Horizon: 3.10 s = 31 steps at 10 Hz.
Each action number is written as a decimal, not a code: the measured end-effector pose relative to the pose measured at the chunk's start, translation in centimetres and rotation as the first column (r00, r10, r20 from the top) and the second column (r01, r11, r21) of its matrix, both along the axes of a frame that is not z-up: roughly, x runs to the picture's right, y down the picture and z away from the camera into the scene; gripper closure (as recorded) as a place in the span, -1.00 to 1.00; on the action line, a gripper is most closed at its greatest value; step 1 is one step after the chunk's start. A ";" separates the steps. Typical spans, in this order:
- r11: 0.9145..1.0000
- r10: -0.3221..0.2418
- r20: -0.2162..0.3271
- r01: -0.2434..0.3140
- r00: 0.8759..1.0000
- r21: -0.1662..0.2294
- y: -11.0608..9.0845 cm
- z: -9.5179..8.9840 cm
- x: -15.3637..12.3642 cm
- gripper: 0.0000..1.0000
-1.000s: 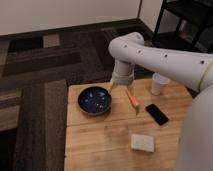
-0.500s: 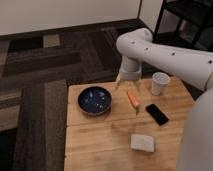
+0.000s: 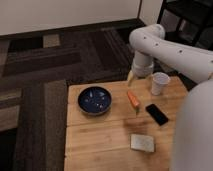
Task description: Place the ceramic cup in the ceramic bowl
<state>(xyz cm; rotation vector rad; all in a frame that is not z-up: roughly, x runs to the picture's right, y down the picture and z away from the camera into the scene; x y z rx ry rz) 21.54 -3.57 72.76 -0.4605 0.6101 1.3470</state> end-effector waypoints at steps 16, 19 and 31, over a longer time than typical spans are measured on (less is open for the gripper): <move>0.933 -0.357 0.081 0.360 0.931 -0.023 -1.5 3.1 8.2 -0.30; 0.932 -0.358 0.146 0.362 0.922 0.001 -1.0 5.7 8.8 -0.30; 0.891 -0.439 0.376 0.449 0.816 0.065 0.2 13.4 9.9 -0.27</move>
